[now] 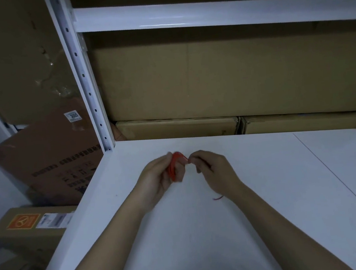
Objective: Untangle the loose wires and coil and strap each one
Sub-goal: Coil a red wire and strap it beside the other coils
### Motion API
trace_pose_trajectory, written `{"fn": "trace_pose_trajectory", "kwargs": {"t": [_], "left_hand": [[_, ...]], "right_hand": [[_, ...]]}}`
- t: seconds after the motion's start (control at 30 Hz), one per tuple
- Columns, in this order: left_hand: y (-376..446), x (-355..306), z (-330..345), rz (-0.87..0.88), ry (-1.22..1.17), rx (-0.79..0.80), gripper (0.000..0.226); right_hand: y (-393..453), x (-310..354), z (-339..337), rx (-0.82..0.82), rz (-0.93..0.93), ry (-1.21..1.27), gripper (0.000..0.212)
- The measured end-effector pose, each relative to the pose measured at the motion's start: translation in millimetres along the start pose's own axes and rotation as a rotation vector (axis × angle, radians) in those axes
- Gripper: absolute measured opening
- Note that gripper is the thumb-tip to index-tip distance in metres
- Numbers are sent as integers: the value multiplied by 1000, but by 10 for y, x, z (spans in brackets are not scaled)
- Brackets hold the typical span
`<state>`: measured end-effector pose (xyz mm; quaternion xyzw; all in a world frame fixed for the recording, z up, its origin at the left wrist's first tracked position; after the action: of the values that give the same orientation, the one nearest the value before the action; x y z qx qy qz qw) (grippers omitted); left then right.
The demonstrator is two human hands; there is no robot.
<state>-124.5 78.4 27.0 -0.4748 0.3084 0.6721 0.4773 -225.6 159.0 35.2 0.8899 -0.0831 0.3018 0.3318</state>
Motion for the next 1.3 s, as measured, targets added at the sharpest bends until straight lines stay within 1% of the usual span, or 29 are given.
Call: {"fn": "trace_pose_trajectory", "kwargs": {"t": [0.03,0.07,0.1,0.2,0.27,0.33,0.43,0.5,0.57,0.63,0.7,0.77,0.83,0.9,0.97,1.03,1.13,1.27,1.3], "left_hand": [[27,-20,-67,26,-113,-56,50],[55,-30,-136,54,-155,-119,46],[77,-39,-192,79,-115,-179,42],[94,-39,-294,155,222,-337,36],[77,-40,-352,209,438,-415,30],[84,5,-391,216,566,-413,24],[100,157,-344,118,754,-315,24],[47,232,-270,72,808,-238,31],[2,292,-217,10,702,-164,47],[-35,325,-182,-75,558,-112,60],[-75,287,-138,-82,458,-91,60],[-109,222,-86,-47,343,-82,51],[-124,172,-60,-17,244,-90,48],[-118,178,-52,-17,139,-111,54],[-104,222,-52,-52,1,-118,59],[-86,258,-18,-71,-82,-82,59],[-63,319,72,-97,-120,-2,59],[-31,373,157,-73,-23,109,41],[-19,410,170,-77,17,134,41]], "right_hand": [[-32,5,91,33,2,-18,20],[-68,16,197,88,4,-48,23],[-112,30,308,151,6,-78,26],[-240,109,560,317,-23,-132,34],[-311,197,646,419,-66,-181,31],[-363,330,641,470,-145,-238,30],[-319,627,432,405,-327,-324,27],[-244,789,284,373,-438,-352,22],[-98,775,135,306,-460,-378,15],[61,622,-37,172,-363,-326,12],[117,400,-148,36,-171,-129,9],[56,219,-92,-40,15,131,10],[-51,180,35,-88,88,301,15],[-151,220,128,-116,119,422,23],[-242,269,191,-122,149,535,28],[-327,329,243,-89,153,535,28],[-398,377,235,-67,141,388,30],[-478,246,205,-12,254,350,22],[-515,216,197,-3,268,323,24]]}}
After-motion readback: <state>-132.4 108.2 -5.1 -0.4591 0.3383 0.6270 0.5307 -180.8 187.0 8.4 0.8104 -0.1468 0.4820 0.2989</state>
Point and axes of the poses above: each hand's wrist, its own y-axis towards the middle knuckle, its own z-axis out of the palm, x = y × z, the point moved 9 cm from there along y, towards the middle knuckle, and after that the axes turned 9 degrees about -z, right-handed, at the moved point
